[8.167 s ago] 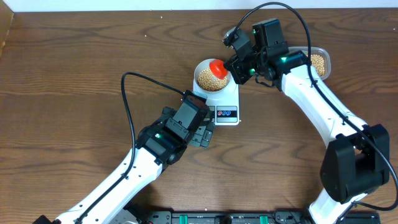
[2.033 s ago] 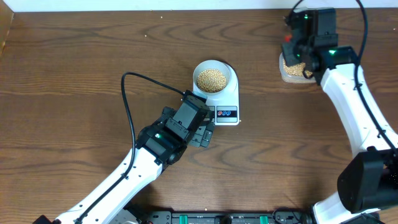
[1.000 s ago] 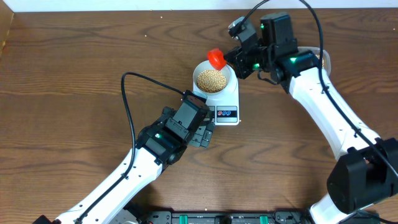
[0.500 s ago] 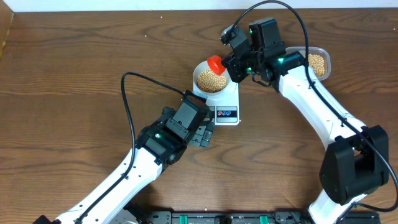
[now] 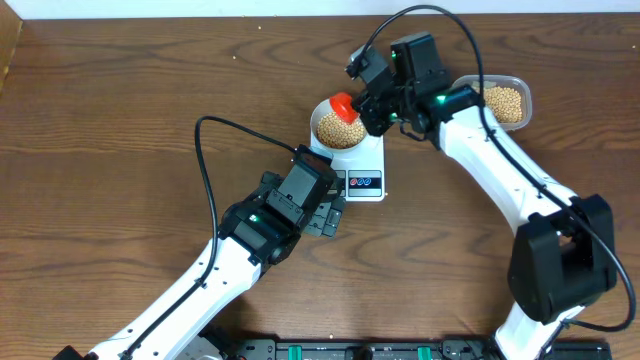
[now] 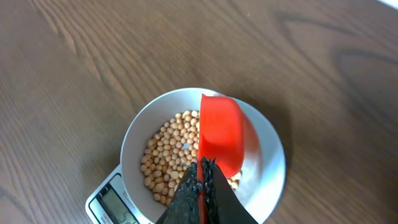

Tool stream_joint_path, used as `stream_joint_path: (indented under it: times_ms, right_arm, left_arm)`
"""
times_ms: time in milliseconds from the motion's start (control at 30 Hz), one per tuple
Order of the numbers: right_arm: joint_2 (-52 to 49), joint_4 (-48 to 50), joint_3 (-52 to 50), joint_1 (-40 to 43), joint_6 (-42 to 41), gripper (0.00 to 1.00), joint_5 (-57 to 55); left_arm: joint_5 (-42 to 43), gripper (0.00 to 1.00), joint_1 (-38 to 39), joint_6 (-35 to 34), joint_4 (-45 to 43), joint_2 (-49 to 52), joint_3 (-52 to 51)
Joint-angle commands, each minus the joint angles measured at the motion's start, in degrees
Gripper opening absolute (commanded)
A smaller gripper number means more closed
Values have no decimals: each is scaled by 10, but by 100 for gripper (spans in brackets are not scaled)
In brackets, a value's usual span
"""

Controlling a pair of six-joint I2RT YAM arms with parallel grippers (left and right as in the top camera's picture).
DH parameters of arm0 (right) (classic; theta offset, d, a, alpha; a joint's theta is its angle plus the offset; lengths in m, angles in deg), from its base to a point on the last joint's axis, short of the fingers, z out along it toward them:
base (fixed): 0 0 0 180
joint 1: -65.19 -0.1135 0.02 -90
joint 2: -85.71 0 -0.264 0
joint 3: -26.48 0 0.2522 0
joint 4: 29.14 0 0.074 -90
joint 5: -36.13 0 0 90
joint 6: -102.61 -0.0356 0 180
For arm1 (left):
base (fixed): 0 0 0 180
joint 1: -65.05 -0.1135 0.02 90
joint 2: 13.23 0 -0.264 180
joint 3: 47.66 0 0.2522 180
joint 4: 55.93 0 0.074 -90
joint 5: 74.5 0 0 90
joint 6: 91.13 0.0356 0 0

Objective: Scoop item into bowl and weigh 50g on scale
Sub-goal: 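Tip the red scoop to pour soybeans into the white bowl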

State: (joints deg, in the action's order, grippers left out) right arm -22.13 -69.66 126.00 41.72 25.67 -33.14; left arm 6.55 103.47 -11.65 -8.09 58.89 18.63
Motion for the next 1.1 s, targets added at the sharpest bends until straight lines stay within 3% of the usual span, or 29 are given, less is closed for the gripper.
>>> stream_joint_path:
  times_ms: [0,1067]
  right_arm:
    - [-13,0,0,-6,15,1,-27]
    - [-15,-45,-1,-40,44,1,-41]
  left_arm:
    - [-5,98,0,-3,1,-2,0]
    - [-5,98,0,-3,1,-2,0]
